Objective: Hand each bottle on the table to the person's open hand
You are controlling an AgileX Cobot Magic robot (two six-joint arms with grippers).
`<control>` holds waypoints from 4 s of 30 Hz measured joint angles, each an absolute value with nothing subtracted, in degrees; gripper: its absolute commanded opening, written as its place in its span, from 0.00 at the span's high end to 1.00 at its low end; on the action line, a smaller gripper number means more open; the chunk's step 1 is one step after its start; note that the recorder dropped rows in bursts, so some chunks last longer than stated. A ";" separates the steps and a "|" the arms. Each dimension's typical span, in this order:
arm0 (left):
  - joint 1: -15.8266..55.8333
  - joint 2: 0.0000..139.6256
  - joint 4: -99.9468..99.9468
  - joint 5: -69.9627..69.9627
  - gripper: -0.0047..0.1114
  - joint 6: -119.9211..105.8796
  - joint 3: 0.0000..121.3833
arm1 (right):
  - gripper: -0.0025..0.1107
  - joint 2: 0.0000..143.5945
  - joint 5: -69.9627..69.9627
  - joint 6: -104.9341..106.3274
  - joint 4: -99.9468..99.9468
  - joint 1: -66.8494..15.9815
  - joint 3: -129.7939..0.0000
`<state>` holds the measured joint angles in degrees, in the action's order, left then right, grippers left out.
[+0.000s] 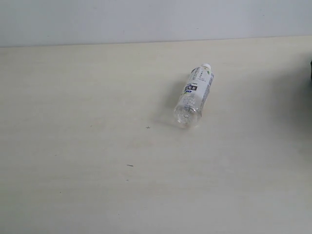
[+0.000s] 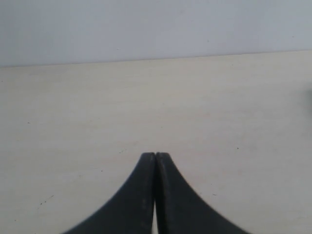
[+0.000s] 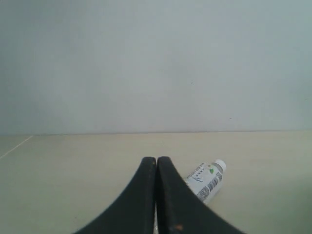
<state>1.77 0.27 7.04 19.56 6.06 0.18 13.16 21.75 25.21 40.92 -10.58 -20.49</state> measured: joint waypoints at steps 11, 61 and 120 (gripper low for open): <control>1.77 0.27 7.04 19.56 0.94 6.06 0.18 | 0.98 3.83 21.11 26.37 43.54 -10.58 -15.03; 1.77 0.27 7.04 19.56 0.94 6.06 0.18 | 0.60 69.34 29.43 35.02 53.55 -10.58 -39.92; 1.77 0.27 7.04 19.56 0.94 6.06 0.18 | 0.22 112.72 17.24 -86.09 -43.73 -29.26 -62.48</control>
<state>1.77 0.27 7.04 19.56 6.06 0.18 112.72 17.24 -86.09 -43.73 -29.26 -62.48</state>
